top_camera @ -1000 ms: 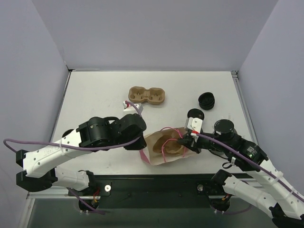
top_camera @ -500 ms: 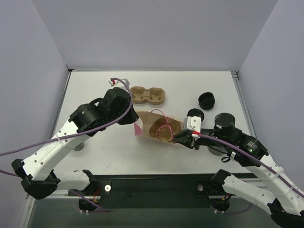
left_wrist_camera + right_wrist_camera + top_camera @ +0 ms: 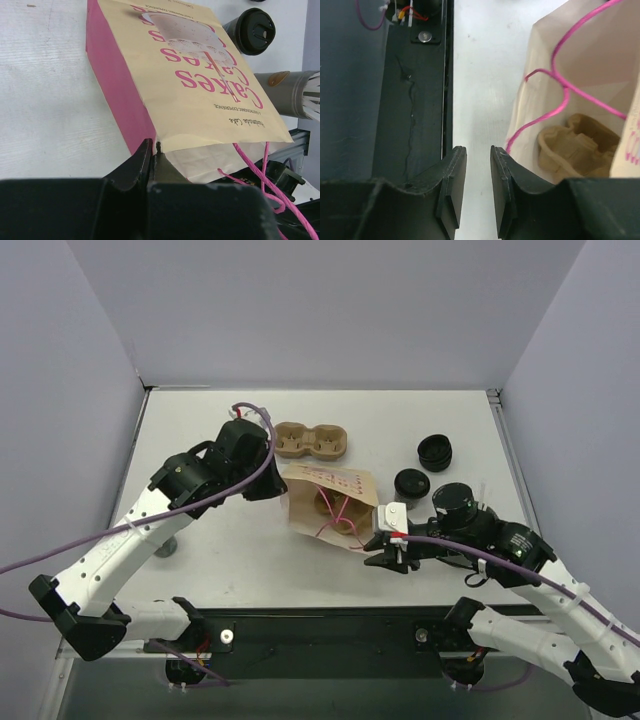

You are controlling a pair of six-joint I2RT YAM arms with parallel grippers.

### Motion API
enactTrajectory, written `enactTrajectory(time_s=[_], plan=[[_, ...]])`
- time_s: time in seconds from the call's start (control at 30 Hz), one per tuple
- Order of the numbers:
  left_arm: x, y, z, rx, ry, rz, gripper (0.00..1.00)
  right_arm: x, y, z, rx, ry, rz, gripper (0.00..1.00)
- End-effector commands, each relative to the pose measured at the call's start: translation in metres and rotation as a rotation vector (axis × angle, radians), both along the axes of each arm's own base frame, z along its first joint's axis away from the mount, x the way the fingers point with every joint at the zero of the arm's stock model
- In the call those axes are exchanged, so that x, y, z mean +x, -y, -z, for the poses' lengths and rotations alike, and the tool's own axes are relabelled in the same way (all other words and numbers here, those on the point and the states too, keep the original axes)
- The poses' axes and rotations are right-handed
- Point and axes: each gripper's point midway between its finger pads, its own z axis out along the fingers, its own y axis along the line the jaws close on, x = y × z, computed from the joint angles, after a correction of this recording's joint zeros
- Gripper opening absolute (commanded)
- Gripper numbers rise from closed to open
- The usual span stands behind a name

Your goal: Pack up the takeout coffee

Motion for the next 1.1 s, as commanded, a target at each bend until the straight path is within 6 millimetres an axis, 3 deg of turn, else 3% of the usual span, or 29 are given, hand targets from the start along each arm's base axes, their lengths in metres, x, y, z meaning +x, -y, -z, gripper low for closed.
enactTrajectory(time_s=[0.0, 0.1, 0.3, 0.4, 0.5, 0.53, 0.57, 0.7, 0.8, 1.07], plan=[[0.005, 0.005, -0.004, -0.022, 0.004, 0.032, 0.0, -0.006, -0.004, -0.002, -0.023, -0.003, -0.038, 0.28], [0.004, 0.008, -0.002, -0.023, 0.002, 0.052, 0.0, 0.012, -0.002, -0.018, 0.01, -0.029, 0.121, 0.28], [-0.001, 0.014, 0.003, -0.056, -0.007, 0.083, 0.0, 0.033, 0.0, -0.075, 0.231, -0.14, 0.403, 0.39], [-0.003, 0.014, 0.002, -0.073, -0.001, 0.086, 0.0, 0.051, 0.011, -0.092, 0.357, -0.291, 0.652, 0.41], [-0.004, 0.015, 0.0, -0.1, 0.015, 0.083, 0.0, 0.064, 0.028, -0.095, 0.46, -0.456, 0.894, 0.43], [-0.006, 0.014, 0.001, -0.108, 0.018, 0.086, 0.0, 0.066, 0.032, -0.092, 0.464, -0.49, 0.939, 0.38], [-0.006, 0.015, 0.001, -0.114, 0.019, 0.087, 0.0, 0.079, 0.043, -0.089, 0.505, -0.529, 1.088, 0.36], [-0.009, 0.015, 0.0, -0.147, 0.034, 0.083, 0.0, 0.091, 0.069, -0.073, 0.463, -0.571, 1.334, 0.35], [-0.01, 0.015, 0.0, -0.165, 0.031, 0.076, 0.0, 0.094, 0.062, -0.064, 0.437, -0.632, 1.38, 0.35], [-0.019, 0.023, 0.0, -0.205, -0.005, 0.124, 0.0, 0.087, 0.046, -0.017, 0.322, -0.701, 1.48, 0.35]])
